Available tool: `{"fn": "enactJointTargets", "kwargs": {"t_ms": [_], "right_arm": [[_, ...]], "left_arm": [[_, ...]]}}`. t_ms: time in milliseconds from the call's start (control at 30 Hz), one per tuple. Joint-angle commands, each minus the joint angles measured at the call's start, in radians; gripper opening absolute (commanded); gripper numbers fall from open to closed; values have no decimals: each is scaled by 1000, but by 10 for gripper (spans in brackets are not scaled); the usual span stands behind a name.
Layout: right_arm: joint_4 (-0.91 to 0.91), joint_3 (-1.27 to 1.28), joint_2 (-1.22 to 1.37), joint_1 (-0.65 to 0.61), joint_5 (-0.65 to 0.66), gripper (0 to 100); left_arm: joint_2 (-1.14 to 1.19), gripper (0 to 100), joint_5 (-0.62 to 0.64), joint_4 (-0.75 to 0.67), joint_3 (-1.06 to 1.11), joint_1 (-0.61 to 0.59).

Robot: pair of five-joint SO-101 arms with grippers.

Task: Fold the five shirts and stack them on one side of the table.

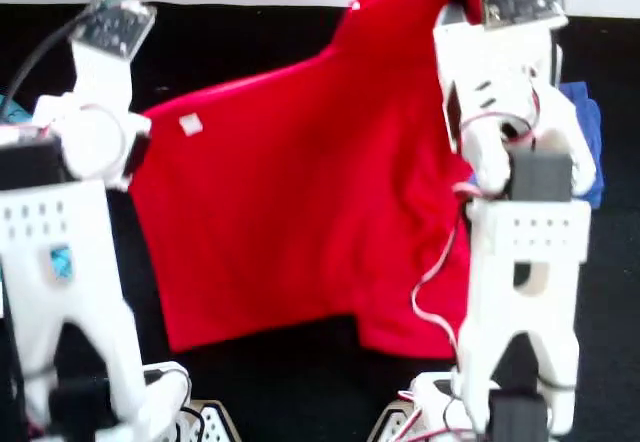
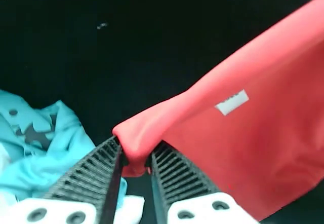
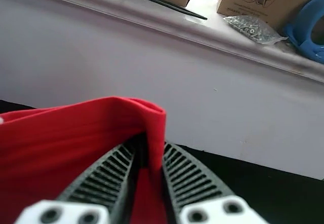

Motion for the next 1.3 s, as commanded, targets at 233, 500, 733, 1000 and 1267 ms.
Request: {"fn": "enactJointTargets", "kwargs": {"t_ms": [233, 500, 733, 1000, 1267], "right_arm": [[188, -375, 328, -5, 11, 5], [351, -375, 499, -4, 6, 5], [325, -452, 499, -4, 11, 5], [504, -766, 492, -5, 11, 5], [839, -1222, 490, -28, 12, 5]], "left_arm": [[503, 9, 2, 235, -618, 10], [704, 9, 2, 259, -656, 10], [696, 9, 5, 259, -677, -15], [475, 9, 3, 333, -736, -82], [76, 9, 3, 334, -601, -84]]}}
